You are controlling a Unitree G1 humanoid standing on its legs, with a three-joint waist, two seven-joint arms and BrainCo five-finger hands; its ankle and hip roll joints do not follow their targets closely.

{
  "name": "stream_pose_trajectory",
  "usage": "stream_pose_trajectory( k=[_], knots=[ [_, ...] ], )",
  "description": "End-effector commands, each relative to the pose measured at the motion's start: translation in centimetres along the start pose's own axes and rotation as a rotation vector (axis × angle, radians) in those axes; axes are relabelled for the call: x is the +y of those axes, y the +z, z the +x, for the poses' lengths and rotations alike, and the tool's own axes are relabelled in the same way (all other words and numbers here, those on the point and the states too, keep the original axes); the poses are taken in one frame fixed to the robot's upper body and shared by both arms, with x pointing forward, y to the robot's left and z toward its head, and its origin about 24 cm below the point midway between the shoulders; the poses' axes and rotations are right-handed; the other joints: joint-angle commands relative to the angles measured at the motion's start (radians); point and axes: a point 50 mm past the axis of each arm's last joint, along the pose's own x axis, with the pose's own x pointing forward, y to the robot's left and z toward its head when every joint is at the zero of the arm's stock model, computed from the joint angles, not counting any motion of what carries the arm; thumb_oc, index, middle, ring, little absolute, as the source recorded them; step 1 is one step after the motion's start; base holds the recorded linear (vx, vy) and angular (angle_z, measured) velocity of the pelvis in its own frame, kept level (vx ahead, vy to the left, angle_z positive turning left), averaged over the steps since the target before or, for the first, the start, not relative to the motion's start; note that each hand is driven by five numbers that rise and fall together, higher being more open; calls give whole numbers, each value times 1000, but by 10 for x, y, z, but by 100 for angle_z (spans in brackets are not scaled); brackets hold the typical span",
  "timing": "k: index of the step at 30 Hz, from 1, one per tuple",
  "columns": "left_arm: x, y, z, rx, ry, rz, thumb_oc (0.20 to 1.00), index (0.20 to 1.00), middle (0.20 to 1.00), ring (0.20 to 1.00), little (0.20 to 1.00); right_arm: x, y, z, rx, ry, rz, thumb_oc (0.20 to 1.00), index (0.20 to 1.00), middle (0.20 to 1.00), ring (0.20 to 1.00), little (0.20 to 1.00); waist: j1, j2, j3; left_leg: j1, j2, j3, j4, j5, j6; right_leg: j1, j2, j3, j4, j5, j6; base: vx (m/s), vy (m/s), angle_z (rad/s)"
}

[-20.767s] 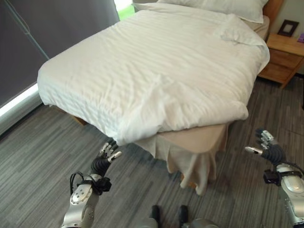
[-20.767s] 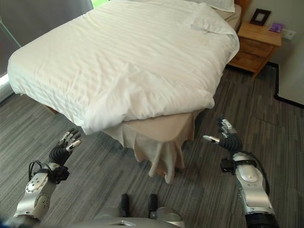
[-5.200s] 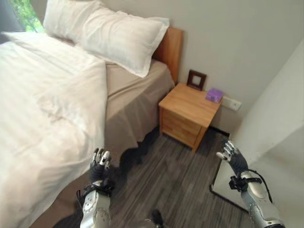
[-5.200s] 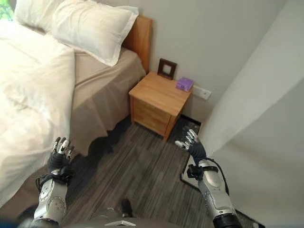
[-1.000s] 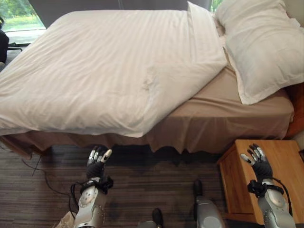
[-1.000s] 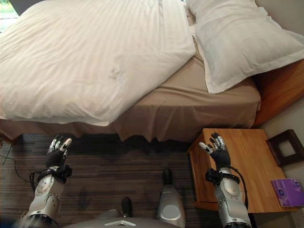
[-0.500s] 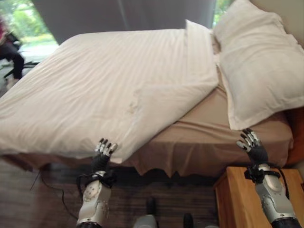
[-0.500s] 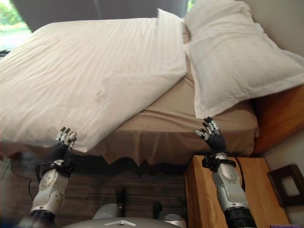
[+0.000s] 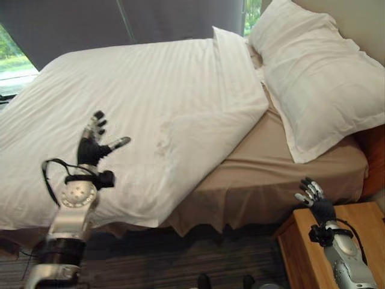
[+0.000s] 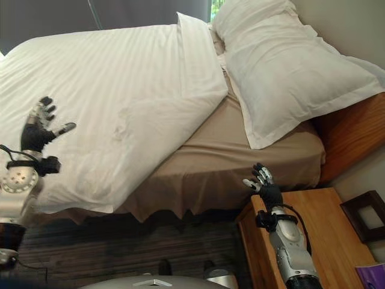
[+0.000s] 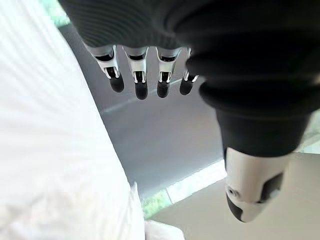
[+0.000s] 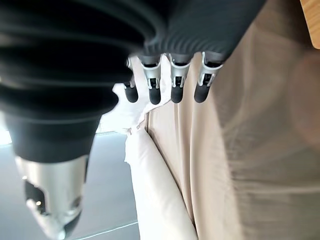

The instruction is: Making the bed.

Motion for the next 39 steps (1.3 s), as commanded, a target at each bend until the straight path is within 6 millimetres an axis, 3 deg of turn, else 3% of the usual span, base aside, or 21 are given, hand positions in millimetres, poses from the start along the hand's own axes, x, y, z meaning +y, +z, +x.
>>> stream_pose_trajectory(
  k=[1,2,3,4,6,11,15,26,39],
  knots=[
    [27,-2,25,74,165,58,1000,1000,1000,1000,1000,10,10,0,-41,89,3,1000,1000,1000,1000,1000,-29,-24,-39,16,45,45,15,34,-33,-88,-17,2,17,57,70,21,24,-17],
    [40,-2,33,124,196,133,1000,1000,1000,1000,1000,10,6,-2,-18,97,1,1000,1000,1000,1000,1000,-45,-21,-38,12,47,53,15,35,-35,-97,-15,8,17,61,72,9,17,-22],
    [40,-2,33,124,196,133,1000,1000,1000,1000,1000,10,6,-2,-18,97,1,1000,1000,1000,1000,1000,-45,-21,-38,12,47,53,15,35,-35,-97,-15,8,17,61,72,-32,7,-21],
    [50,10,49,138,251,124,1000,1000,1000,1000,1000,13,5,-1,-7,109,9,1000,1000,1000,1000,1000,-57,-23,-33,-6,53,62,15,37,-38,-123,-11,16,17,69,74,-105,-6,-18],
    [66,19,59,184,290,135,1000,1000,1000,1000,1000,16,2,-2,20,129,-4,1000,1000,1000,1000,1000,-79,-28,-25,-49,65,83,15,45,-43,-178,-4,27,17,87,80,-127,-5,-14],
    [73,36,72,191,299,67,1000,1000,1000,1000,1000,25,0,0,42,184,-2,1000,1000,1000,1000,1000,-106,-27,-5,-132,77,111,15,64,-53,-282,8,50,17,118,84,-78,9,-26],
    [72,48,78,145,302,-7,1000,1000,1000,1000,1000,29,-3,1,56,205,3,1000,1000,1000,1000,1000,-111,-27,16,-172,81,121,15,73,-57,-331,11,61,17,128,86,-29,-3,-22],
    [75,48,77,145,330,-24,1000,1000,1000,1000,1000,25,-1,0,50,211,-19,1000,1000,1000,1000,1000,-120,-38,54,-185,90,141,15,73,-63,-361,23,77,17,132,84,8,-7,-3],
    [64,62,83,81,226,5,1000,1000,1000,1000,1000,35,11,6,-3,274,-26,1000,1000,1000,1000,1000,-142,-2,135,-237,78,148,15,76,-69,-419,19,88,17,142,83,0,2,0]
  ],
)
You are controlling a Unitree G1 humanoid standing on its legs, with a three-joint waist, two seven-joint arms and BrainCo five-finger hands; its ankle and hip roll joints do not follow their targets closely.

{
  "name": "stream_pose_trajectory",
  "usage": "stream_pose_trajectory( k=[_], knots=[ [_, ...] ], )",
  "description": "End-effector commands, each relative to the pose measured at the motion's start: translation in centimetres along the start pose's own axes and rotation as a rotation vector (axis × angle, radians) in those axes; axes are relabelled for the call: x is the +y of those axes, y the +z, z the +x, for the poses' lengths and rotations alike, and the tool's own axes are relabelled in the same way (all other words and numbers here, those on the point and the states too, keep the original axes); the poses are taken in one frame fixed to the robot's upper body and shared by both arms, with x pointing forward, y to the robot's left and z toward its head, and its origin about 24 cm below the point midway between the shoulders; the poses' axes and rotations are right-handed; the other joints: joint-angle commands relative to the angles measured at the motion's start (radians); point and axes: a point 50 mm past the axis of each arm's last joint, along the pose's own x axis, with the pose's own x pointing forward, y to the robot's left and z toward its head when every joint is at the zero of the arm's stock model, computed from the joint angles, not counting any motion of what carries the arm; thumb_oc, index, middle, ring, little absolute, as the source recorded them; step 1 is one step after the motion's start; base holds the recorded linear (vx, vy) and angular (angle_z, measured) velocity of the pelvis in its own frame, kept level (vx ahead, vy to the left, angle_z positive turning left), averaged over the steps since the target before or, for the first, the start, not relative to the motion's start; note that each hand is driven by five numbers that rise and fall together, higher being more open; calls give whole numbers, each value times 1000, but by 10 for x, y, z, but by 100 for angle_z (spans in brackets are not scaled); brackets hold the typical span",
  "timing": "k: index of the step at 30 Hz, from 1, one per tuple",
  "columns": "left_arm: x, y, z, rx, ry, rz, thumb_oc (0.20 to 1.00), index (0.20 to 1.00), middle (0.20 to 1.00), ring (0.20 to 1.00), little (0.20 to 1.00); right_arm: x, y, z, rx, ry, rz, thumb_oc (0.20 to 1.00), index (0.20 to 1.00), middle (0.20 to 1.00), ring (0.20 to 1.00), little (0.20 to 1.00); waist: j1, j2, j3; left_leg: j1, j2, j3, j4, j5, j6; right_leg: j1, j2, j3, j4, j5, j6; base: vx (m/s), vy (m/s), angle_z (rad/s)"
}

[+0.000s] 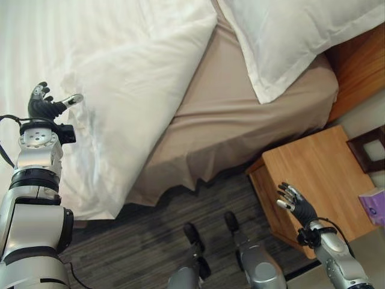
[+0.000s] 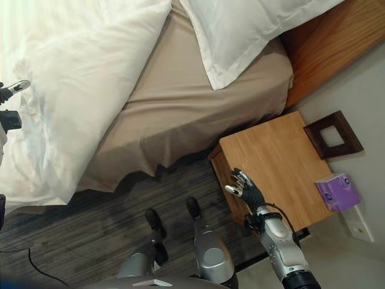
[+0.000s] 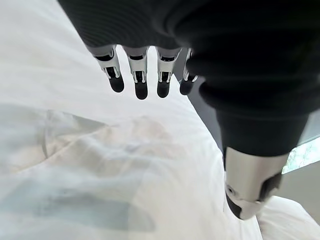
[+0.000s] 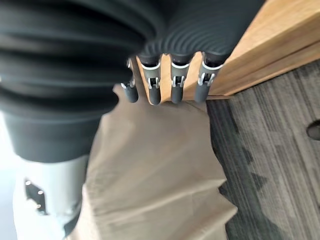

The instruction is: Making the bed.

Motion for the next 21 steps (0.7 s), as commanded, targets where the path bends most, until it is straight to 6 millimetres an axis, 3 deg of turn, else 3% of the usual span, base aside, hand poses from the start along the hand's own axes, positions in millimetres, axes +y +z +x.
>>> stream_pose_trajectory(
  k=[1,8,10,11,14,15,17,18,19,21],
  knots=[
    [14,26,5,-90,38,-7,1000,1000,1000,1000,1000,1,21,-3,-102,45,-14,1000,1000,1000,1000,1000,-11,-2,-33,86,27,24,9,8,-67,-49,-26,-6,11,32,100,0,21,-6],
    [-3,41,9,-118,-19,12,1000,1000,1000,1000,1000,-6,24,-3,-117,2,-19,1000,1000,1000,1000,1000,-44,14,4,64,22,49,9,2,-68,-88,-27,19,11,45,106,8,17,-7],
    [-13,44,9,-128,-49,31,520,520,520,520,520,-4,26,-1,-123,4,-20,1000,1000,1000,1000,1000,-52,20,12,65,20,58,9,1,-69,-93,-27,28,11,48,108,25,26,-19],
    [-18,47,9,-142,-63,19,454,454,454,454,454,-4,27,0,-130,5,-19,1000,1000,1000,1000,1000,-54,23,13,65,20,62,9,-1,-69,-95,-26,31,11,48,109,24,20,-11],
    [-35,55,9,-175,-107,14,373,373,373,373,373,0,27,1,-129,19,-20,1000,1000,1000,1000,1000,-61,31,17,69,17,71,9,-7,-69,-97,-26,39,11,47,113,25,22,-7],
    [-44,60,8,-194,-128,8,225,225,225,225,225,1,26,1,-125,22,-23,1000,1000,1000,1000,1000,-62,34,16,72,16,74,9,-9,-68,-96,-25,42,11,47,114,17,26,-7],
    [-52,65,6,-220,-154,3,200,200,200,200,200,2,26,1,-125,24,-24,1000,1000,1000,1000,1000,-64,36,17,76,14,77,9,-11,-68,-95,-25,45,11,47,116,31,17,-5],
    [-79,84,0,-311,-231,-37,200,200,200,200,200,3,24,2,-119,26,-34,1000,1000,1000,1000,1000,-71,42,15,89,11,81,9,-18,-66,-87,-26,50,11,46,118,40,18,-5],
    [-79,85,0,-311,-231,-37,200,200,200,200,200,3,24,2,-119,25,-34,1000,1000,1000,1000,1000,-70,42,16,89,11,81,9,-18,-66,-87,-26,50,11,46,118,31,17,-3],
    [-101,103,-8,-384,-283,-99,200,200,200,200,200,4,23,3,-116,27,-35,1000,1000,1000,1000,1000,-71,45,12,96,8,79,9,-21,-63,-81,-28,50,11,45,119,8,1,5]
  ],
)
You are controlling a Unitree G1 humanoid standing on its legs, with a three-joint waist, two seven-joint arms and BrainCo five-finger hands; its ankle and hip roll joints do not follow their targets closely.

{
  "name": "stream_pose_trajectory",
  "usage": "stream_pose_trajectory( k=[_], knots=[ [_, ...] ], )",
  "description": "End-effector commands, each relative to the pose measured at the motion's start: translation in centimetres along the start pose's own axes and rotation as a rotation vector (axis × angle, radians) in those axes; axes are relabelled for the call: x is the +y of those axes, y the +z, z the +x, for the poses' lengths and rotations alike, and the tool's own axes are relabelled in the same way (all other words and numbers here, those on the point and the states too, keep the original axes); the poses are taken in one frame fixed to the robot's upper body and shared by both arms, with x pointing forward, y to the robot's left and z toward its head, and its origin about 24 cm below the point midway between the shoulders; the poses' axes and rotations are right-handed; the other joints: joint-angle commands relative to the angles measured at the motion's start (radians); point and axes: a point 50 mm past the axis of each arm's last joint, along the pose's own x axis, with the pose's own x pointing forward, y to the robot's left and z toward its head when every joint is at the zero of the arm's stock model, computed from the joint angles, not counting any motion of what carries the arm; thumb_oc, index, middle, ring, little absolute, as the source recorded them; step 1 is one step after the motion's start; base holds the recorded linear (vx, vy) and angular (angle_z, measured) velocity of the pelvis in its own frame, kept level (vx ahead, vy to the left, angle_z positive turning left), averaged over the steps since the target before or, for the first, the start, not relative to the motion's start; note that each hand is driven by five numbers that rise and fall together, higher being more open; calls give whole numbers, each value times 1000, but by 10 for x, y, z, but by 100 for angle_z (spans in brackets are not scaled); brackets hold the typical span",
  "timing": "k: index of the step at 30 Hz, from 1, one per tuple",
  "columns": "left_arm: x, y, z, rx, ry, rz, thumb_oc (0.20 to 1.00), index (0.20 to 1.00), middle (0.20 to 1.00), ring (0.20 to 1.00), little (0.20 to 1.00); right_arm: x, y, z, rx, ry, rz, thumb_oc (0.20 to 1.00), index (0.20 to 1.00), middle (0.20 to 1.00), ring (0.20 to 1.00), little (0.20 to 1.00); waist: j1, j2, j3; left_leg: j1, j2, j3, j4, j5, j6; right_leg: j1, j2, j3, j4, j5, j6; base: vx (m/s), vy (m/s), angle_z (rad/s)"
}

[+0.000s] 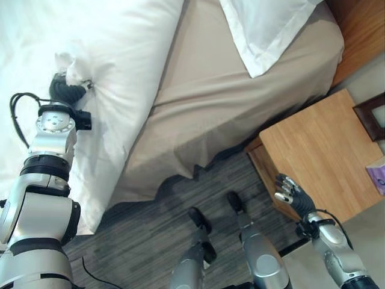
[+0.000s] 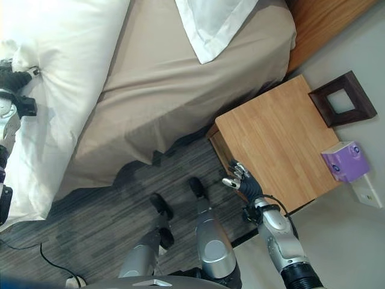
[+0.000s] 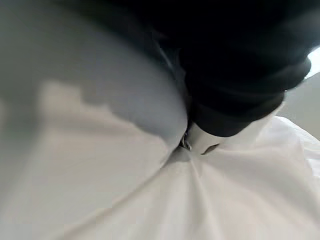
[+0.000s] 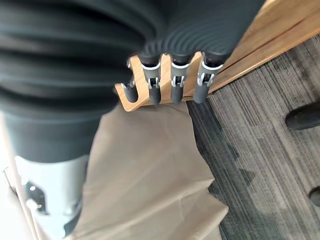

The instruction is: Making the bed.

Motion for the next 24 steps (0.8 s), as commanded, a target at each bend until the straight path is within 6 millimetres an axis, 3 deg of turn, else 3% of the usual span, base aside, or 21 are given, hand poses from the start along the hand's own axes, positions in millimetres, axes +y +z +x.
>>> stream_pose_trajectory(
  k=[1,4,5,6,9,14,15,16,21,24],
  knots=[
    [-54,72,7,-286,-112,-200,200,200,200,200,200,-2,9,-5,-65,3,-11,1000,1000,1000,1000,1000,-23,20,-67,116,26,17,8,-25,-64,-36,-9,-10,10,39,111,7,-6,7],
    [-113,123,-22,-517,-356,-285,200,200,200,200,200,-1,8,-5,-67,-5,-15,1000,1000,1000,1000,1000,-16,31,-76,127,19,1,8,-29,-58,-18,-18,-22,10,34,113,11,-11,9],
    [-148,141,-50,-614,-555,-310,200,200,200,200,200,0,5,-5,-49,1,-33,1000,1000,1000,1000,1000,-10,39,-84,136,10,-11,8,-31,-54,-4,-22,-28,10,32,114,18,-8,11],
    [-148,141,-50,-614,-556,-309,200,200,200,200,200,0,5,-5,-49,1,-32,1000,1000,1000,1000,1000,-10,38,-84,137,10,-11,8,-31,-54,-3,-22,-28,10,32,114,21,-2,12],
    [-182,149,-86,-690,-780,-293,200,200,200,200,200,3,1,-7,-22,23,-58,1000,1000,1000,1000,1000,-8,43,-93,150,5,-17,8,-37,-47,13,-26,-32,10,27,115,6,17,14],
    [-209,135,-135,-695,-1103,-280,200,200,200,200,200,2,-5,-12,13,43,-94,1000,1000,1000,1000,1000,-11,54,-101,168,-2,-17,8,-48,-41,28,-30,-30,10,24,115,-5,26,3],
    [-209,135,-135,-695,-1103,-280,325,325,325,325,325,2,-5,-12,13,43,-94,1000,1000,1000,1000,1000,-11,54,-101,168,-2,-17,8,-48,-41,29,-30,-30,10,24,115,-11,29,3],
    [-213,125,-145,-657,-1207,-263,1000,1000,1000,1000,1000,-1,-7,-16,31,45,-107,1000,1000,1000,1000,1000,-14,56,-101,175,-4,-13,8,-49,-40,34,-31,-29,10,26,114,-14,47,6],
    [-200,109,-148,-598,-1273,-243,1000,1000,1000,1000,1000,-5,-14,-24,70,58,-119,1000,1000,1000,1000,1000,-14,60,-110,186,-5,-8,8,-52,-41,44,-30,-28,10,24,113,-3,23,-1],
    [-182,101,-148,-579,-1268,-232,1000,1000,1000,1000,1000,-11,-25,-32,113,46,-99,1000,1000,1000,1000,1000,-1,59,-137,204,-6,-16,8,-53,-42,66,-30,-33,10,19,107,4,-11,-3]
  ],
)
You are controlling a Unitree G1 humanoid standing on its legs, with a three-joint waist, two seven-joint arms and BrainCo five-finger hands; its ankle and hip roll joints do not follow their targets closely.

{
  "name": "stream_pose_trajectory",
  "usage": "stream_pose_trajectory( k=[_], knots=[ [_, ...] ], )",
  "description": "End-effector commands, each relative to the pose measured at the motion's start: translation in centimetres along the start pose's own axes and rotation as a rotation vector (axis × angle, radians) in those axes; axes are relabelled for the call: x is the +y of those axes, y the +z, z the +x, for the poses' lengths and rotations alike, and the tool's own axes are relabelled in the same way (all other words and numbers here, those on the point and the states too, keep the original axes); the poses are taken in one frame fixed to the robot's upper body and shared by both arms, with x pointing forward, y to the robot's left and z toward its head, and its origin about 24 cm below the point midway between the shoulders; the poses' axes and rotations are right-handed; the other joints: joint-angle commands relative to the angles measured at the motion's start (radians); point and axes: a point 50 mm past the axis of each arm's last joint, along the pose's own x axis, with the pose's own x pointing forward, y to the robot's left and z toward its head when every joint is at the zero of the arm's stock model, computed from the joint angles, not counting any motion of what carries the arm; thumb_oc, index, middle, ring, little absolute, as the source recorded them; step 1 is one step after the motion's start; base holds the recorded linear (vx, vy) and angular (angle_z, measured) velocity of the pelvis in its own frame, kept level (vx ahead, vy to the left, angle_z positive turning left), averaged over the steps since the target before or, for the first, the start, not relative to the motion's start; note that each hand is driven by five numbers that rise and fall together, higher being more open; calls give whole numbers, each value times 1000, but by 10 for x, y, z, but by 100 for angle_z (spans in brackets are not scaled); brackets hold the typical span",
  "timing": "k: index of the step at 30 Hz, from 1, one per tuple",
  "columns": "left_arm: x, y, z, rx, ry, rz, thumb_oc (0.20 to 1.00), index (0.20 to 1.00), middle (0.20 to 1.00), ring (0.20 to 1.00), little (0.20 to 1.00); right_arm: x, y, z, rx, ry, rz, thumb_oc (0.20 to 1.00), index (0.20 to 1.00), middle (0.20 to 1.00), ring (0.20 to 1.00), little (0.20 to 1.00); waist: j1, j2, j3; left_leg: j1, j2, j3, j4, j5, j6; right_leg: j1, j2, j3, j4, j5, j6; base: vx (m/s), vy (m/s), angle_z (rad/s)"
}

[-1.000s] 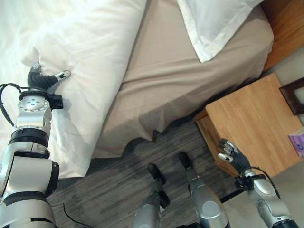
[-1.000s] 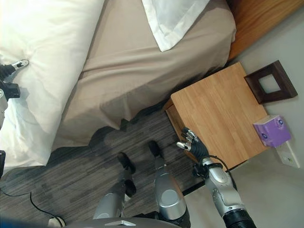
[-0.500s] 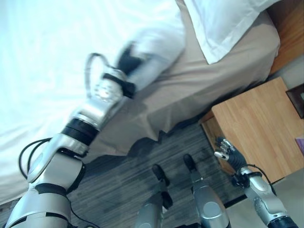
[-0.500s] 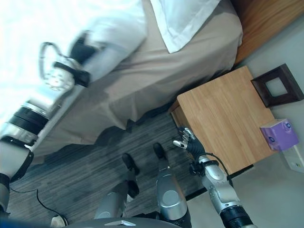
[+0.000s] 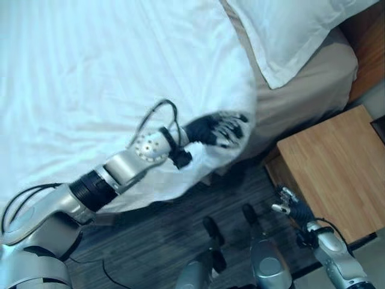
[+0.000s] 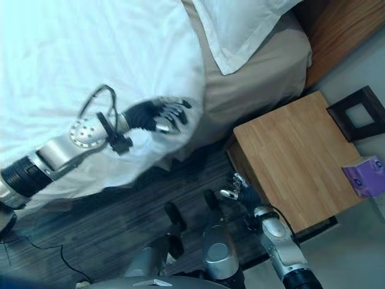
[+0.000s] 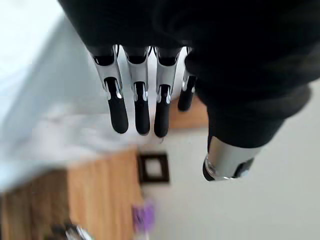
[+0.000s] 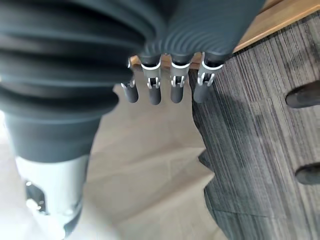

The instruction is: Making the bed.

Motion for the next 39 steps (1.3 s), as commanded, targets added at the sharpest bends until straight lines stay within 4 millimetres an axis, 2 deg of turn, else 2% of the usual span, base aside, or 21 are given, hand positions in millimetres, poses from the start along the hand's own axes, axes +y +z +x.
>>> stream_pose_trajectory(
  k=[1,3,6,10,11,12,13,14,15,16,17,18,19,23,26,29,30,34,36,38,39],
  knots=[
    [-2,21,6,-171,-10,-52,1000,1000,1000,1000,1000,-7,-5,-19,6,9,-35,1000,1000,1000,1000,1000,-23,22,-104,91,38,14,9,-35,-34,-62,18,-7,10,35,69,5,-8,-4],
    [-2,22,3,-173,-13,-59,1000,1000,1000,1000,1000,-8,-6,-20,13,5,-28,1000,1000,1000,1000,1000,-21,21,-107,98,38,9,9,-38,-34,-51,18,-10,10,30,69,14,-14,-3],
    [-4,37,-8,-276,-2,-142,1000,1000,1000,1000,1000,-8,-18,-25,42,-20,33,1000,1000,1000,1000,1000,3,17,-142,119,37,-11,9,-38,-35,-18,16,-21,10,16,61,28,-52,1],
    [-4,41,-17,-344,53,-215,1000,1000,1000,1000,1000,-10,-20,-25,36,-68,55,1000,1000,1000,1000,1000,23,10,-162,128,37,-23,9,-36,-34,1,14,-30,10,11,56,17,-40,14],
    [0,38,-30,-375,138,-259,1000,1000,1000,1000,1000,-21,-4,-21,-29,-132,22,1000,1000,1000,1000,1000,44,8,-173,136,36,-33,9,-38,-32,12,12,-37,10,5,55,19,-35,12],
    [-1,37,-31,-375,140,-260,1000,1000,1000,1000,1000,-21,-4,-21,-28,-131,20,1000,1000,1000,1000,1000,42,9,-174,135,36,-34,9,-38,-32,11,12,-38,10,5,55,0,0,0],
    [2,35,-40,-387,190,-274,1000,1000,1000,1000,1000,-30,10,-17,-82,-186,9,1000,1000,1000,1000,1000,53,9,-176,143,35,-39,9,-43,-29,22,11,-40,10,-1,56,0,0,0],
    [4,27,-53,-408,281,-332,1000,1000,1000,1000,1000,-42,33,-9,-178,-254,2,1000,1000,1000,1000,1000,71,8,-184,148,33,-43,9,-45,-27,28,10,-42,10,-4,56,37,6,5],
    [4,19,-62,-424,354,-392,1000,1000,1000,1000,1000,-48,57,2,-264,-290,1,404,404,404,404,404,85,9,-190,151,33,-44,9,-47,-25,32,9,-43,10,-5,56,15,-2,5],
    [-3,0,-75,-437,484,-520,1000,1000,1000,1000,1000,-50,98,18,-407,-318,11,200,200,200,200,200,117,7,-197,155,31,-51,9,-51,-19,41,6,-45,10,-7,56,0,0,0],
    [-11,-12,-81,-442,564,-610,1000,1000,1000,1000,1000,-48,117,26,-470,-311,37,200,200,200,200,200,136,5,-202,155,28,-57,9,-52,-16,44,4,-48,10,-8,55,0,0,0],
    [-11,-12,-81,-442,566,-610,1000,1000,1000,1000,1000,-47,118,26,-470,-309,36,200,200,200,200,200,134,5,-203,151,29,-56,9,-48,-16,40,5,-47,10,-5,54,-10,-17,5],
    [-17,-27,-88,-403,637,-657,1000,1000,1000,1000,1000,-40,144,37,-549,-276,83,200,200,200,200,200,160,2,-209,155,26,-62,9,-52,-14,47,3,-52,10,-9,53,-21,-28,20],
    [-34,-61,-106,-304,808,-815,1000,1000,1000,1000,1000,-18,196,65,-634,-160,195,200,200,200,200,200,218,-6,-219,151,23,-76,9,-44,-11,52,3,-67,10,-7,44,-25,-29,27],
    [-49,-76,-125,-197,860,-845,1000,1000,1000,1000,1000,-8,227,79,-643,-114,165,200,200,200,200,200,263,-11,-224,144,24,-95,9,-37,-8,58,3,-81,10,-10,37,-32,-39,26],
    [-52,-78,-132,-175,869,-849,1000,1000,1000,1000,1000,-3,236,87,-639,-97,169,200,200,200,200,200,284,-11,-227,140,25,-108,9,-33,-7,62,4,-95,10,-13,34,-11,-31,23],
    [-55,-79,-136,-173,879,-861,1000,1000,1000,1000,1000,-1,236,97,-607,-105,218,200,200,200,200,200,305,-9,-226,134,25,-121,9,-29,-7,62,6,-106,10,-14,30,-13,-31,30],
    [-54,-79,-139,-177,902,-863,1000,1000,1000,1000,1000,-3,236,109,-569,-129,288,200,200,200,200,200,324,-2,-217,122,25,-138,9,-21,-8,59,3,-127,10,-15,28,-29,-16,14],
    [-55,-82,-140,-172,923,-869,1000,1000,1000,1000,1000,-14,240,112,-563,-188,322,200,200,200,200,200,339,5,-212,112,23,-146,9,-16,-9,54,1,-138,10,-14,29,-56,-9,11],
    [-76,-98,-138,-158,974,-1006,1000,1000,1000,1000,1000,-51,250,112,-540,-354,430,200,200,200,200,200,378,26,-204,87,17,-161,9,-7,-8,34,-4,-154,10,-13,31,-66,11,18],
    [-76,-98,-137,-160,973,-1007,1000,1000,1000,1000,1000,-52,252,112,-542,-354,429,200,200,200,200,200,379,28,-204,85,17,-161,9,-7,-8,32,-3,-154,10,-13,31,-32,11,14]
  ],
)
